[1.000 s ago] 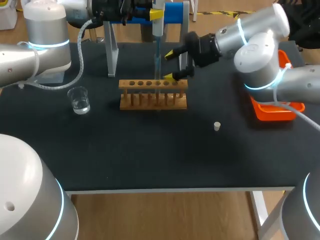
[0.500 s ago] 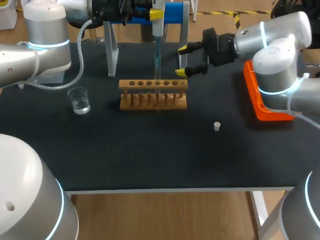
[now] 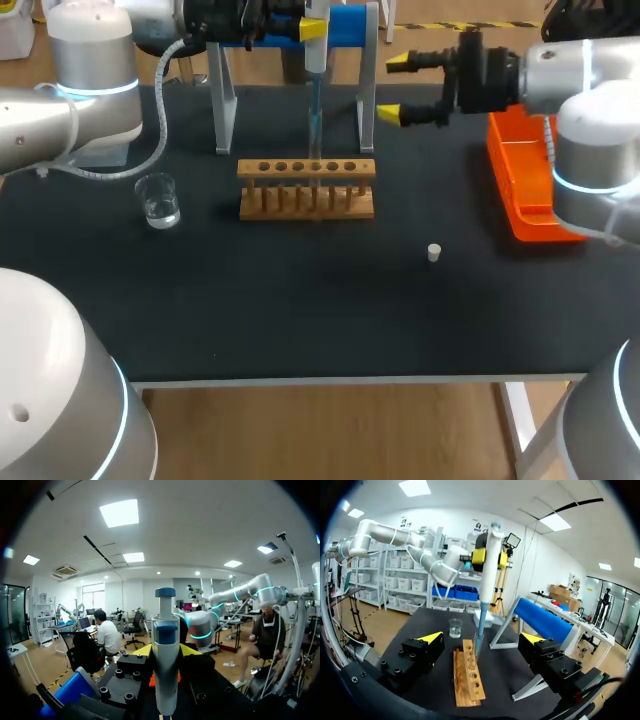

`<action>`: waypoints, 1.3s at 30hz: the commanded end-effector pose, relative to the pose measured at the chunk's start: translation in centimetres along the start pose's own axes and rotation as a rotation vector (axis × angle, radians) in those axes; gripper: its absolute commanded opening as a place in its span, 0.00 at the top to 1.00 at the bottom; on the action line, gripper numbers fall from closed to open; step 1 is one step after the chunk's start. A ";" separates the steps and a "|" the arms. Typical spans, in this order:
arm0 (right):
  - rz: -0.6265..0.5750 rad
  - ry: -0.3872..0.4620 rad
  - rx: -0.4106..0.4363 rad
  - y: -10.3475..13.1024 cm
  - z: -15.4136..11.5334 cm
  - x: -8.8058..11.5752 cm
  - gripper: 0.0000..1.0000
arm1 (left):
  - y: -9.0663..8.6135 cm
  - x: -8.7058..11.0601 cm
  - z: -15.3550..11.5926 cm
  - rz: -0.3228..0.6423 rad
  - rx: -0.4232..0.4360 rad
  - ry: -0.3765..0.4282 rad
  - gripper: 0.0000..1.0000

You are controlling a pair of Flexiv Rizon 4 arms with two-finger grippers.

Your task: Invert the test tube, pick up the pipette, mount the tip to pipette, aspirate from beaker and dispense into the tube, eject the tip, return the pipette, and cap with the stopper.

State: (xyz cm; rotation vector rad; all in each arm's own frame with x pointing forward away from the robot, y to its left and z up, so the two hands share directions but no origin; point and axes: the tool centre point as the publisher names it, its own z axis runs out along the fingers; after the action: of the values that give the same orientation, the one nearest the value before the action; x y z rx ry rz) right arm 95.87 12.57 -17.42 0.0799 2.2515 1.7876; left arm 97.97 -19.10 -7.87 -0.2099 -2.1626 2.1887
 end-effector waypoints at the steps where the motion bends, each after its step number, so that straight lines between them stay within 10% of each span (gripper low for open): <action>1: 0.005 -0.045 -0.010 1.6 -2.1 0.5 0.00 | 0.0 0.0 0.0 0.000 -0.001 -0.001 1.00; 21: 0.039 -0.015 -0.164 10.9 -3.3 -2.2 0.01 | 0.0 0.0 0.0 0.000 -0.001 -0.001 1.00; 39: 0.042 0.150 -0.231 17.1 -1.5 -3.7 0.71 | 0.0 0.0 0.0 0.000 -0.001 -0.001 1.00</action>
State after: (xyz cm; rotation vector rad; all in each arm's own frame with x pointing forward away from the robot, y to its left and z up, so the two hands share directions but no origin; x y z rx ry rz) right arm 96.03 13.95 -0.54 -0.0177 2.1059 2.1149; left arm 97.98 -19.10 -7.87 -0.2097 -2.1627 2.1888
